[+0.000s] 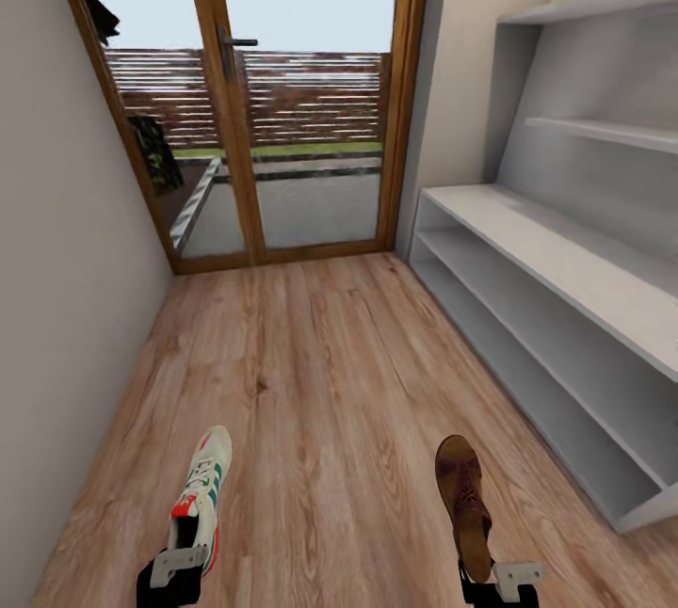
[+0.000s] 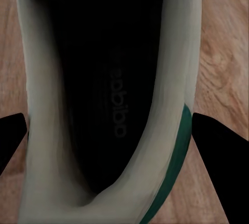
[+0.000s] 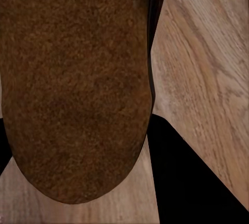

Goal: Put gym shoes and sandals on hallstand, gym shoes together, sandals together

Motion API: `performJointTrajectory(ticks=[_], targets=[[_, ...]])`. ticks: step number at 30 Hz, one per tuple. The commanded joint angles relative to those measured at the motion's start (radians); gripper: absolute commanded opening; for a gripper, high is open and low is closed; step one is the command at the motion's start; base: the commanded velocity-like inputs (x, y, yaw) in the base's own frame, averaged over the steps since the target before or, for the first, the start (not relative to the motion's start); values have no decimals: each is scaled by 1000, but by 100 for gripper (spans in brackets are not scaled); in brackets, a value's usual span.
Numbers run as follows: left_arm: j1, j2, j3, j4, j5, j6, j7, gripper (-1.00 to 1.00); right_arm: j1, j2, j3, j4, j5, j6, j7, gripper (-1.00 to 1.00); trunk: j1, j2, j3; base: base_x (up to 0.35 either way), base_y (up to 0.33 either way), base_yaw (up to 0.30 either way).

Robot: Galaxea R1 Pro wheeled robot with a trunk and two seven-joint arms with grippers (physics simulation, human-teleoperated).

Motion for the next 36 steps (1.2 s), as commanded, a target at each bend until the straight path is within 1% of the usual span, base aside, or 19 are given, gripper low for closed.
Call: performJointTrajectory(ticks=[1, 36], targets=[[0, 0, 3, 1, 11, -1, -12, -100, -1, 1, -5, 0, 7, -3, 0, -100, 0, 0, -1, 282, 235, -261], [0, 0, 3, 1, 11, -1, -12, -100, -1, 1, -5, 0, 5, -2, 1, -100, 0, 0, -1, 282, 235, -263]])
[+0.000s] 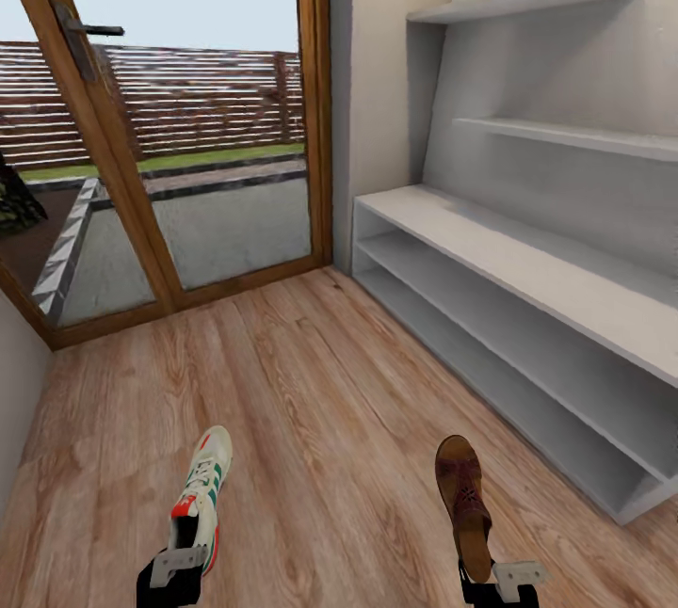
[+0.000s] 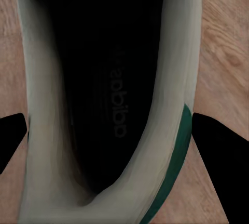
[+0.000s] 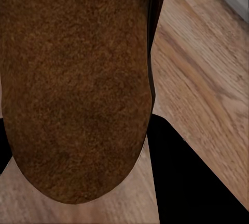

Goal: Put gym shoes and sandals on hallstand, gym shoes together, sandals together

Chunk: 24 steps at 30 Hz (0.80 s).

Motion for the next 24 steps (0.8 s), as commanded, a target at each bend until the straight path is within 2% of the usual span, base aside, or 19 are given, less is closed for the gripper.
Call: performJointTrajectory(ticks=[1, 24], targets=[[0, 0, 3, 1, 11, -1, -12, -100, -1, 1, -5, 0, 7, -3, 0, -100, 0, 0, -1, 281, 235, -263], [0, 0, 2, 2, 11, -1, -12, -100, -1, 1, -5, 0, 7, -3, 1, -100, 0, 0, -1, 281, 237, -263]])
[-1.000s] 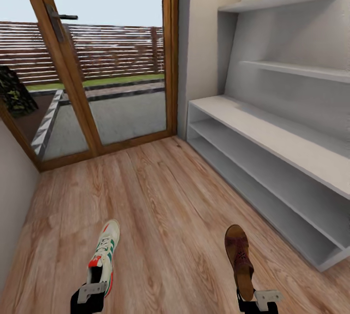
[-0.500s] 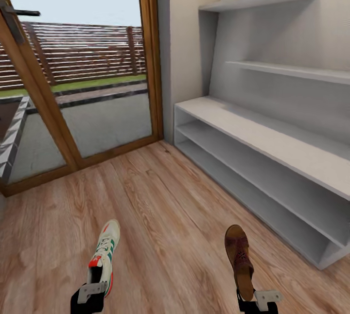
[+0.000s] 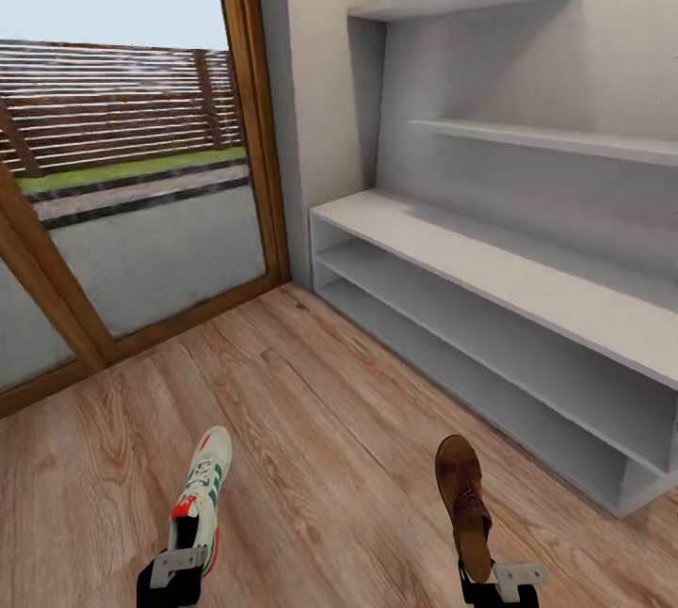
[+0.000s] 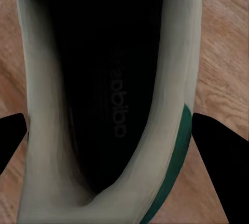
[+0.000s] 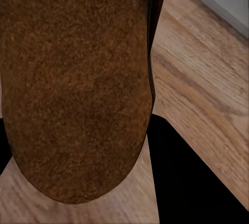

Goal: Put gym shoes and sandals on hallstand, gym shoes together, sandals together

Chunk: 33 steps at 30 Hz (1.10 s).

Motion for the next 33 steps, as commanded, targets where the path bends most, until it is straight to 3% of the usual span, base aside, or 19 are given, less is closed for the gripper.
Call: performJointTrajectory(ticks=[1, 16, 33], targets=[[0, 0, 4, 2, 11, -1, -12, -100, -1, 1, -5, 0, 7, -3, 0, -100, 0, 0, -1, 280, 240, -263], [0, 0, 4, 4, 10, -1, -12, -100, -1, 1, -5, 0, 7, -3, 0, -100, 0, 0, -1, 269, 230, -263], [0, 0, 3, 5, 9, -1, -12, -100, -1, 1, -5, 0, 7, -3, 0, -100, 0, 0, -1, 11, 18, -263]])
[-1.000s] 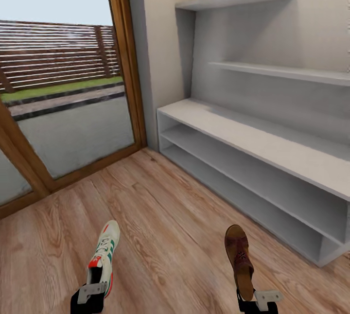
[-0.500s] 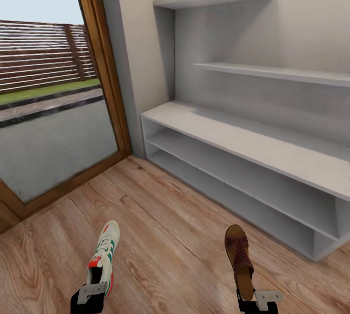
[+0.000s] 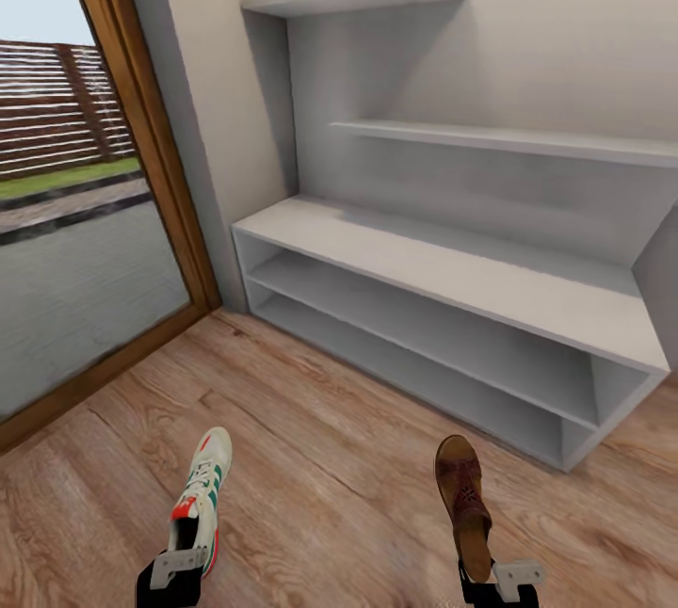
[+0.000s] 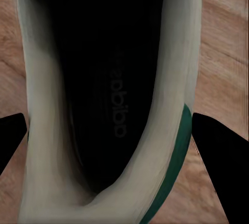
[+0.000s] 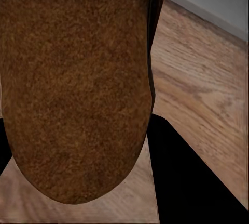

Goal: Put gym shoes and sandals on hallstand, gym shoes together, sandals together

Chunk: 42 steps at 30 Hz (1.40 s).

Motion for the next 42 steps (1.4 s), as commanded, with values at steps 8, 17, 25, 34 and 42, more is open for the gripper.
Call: performJointTrajectory(ticks=[8, 17, 25, 34, 42], targets=[[0, 0, 5, 1, 12, -1, -12, -100, -1, 1, -5, 1, 7, -3, 0, -100, 0, 0, -1, -179, 122, -263], [0, 0, 4, 0, 11, -1, -12, -100, -1, 1, -5, 1, 7, -3, 0, -100, 0, 0, -1, -16, 12, -263], [0, 0, 4, 1, 11, -1, -12, -100, -1, 1, -5, 1, 7, -3, 0, -100, 0, 0, -1, 0, 0, -263], [0, 0, 4, 1, 11, -1, -12, -100, -1, 1, -5, 1, 7, -3, 0, -100, 0, 0, -1, 0, 0, -263], [0, 0, 4, 1, 12, -1, -12, -100, -1, 1, -5, 1, 7, -3, 0, -100, 0, 0, -1, 0, 0, -263]])
